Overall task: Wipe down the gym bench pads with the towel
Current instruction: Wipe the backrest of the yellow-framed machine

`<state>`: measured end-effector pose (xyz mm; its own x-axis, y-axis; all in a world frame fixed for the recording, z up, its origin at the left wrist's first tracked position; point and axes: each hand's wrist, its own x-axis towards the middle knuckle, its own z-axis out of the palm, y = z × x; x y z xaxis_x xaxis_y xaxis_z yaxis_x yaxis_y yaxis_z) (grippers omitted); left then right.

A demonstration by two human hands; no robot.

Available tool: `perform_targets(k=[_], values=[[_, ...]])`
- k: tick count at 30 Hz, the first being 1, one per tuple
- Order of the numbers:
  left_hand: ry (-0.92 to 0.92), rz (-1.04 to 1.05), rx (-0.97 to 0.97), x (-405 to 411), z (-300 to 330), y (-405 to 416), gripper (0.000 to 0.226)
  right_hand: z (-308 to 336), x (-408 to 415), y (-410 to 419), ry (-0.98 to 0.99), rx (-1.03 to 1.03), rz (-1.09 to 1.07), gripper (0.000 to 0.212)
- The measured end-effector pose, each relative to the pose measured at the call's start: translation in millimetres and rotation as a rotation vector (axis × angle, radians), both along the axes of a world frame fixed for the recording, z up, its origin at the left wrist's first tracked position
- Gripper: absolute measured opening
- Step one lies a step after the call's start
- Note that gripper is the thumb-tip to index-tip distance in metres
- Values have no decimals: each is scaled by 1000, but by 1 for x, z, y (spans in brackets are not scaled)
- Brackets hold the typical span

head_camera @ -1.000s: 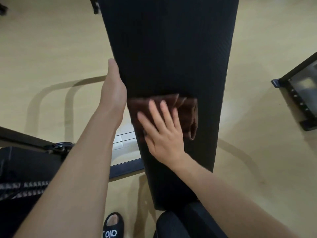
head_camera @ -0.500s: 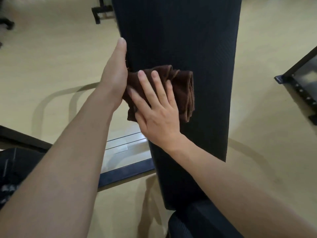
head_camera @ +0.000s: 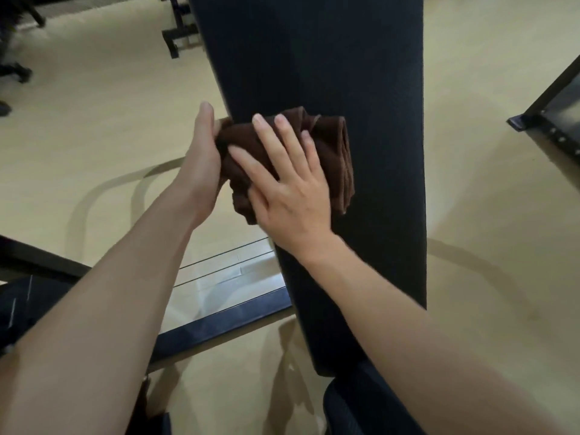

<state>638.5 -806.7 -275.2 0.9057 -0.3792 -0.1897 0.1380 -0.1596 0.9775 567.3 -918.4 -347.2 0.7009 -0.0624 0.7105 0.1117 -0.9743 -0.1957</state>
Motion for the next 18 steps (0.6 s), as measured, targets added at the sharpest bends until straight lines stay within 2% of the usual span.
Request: perform_targets(k=[4,7,11,14,18], values=[[1,31,-125,-7,-18,-3,74,-49,-28,35,-21,131,-136,52],[-12,82,-148,-19,-38,-9,68,-104,-58,59,-11,178,-285,58],[-105,98,-118,-35,-57,-14,46,-152,-90,75,1,226,-388,50],[-124,101,-159,-39,-71,-11,45,-135,-77,72,-56,312,-418,49],[-150,68,-223,-42,-84,-4,50,-73,-30,51,-168,404,-417,54]])
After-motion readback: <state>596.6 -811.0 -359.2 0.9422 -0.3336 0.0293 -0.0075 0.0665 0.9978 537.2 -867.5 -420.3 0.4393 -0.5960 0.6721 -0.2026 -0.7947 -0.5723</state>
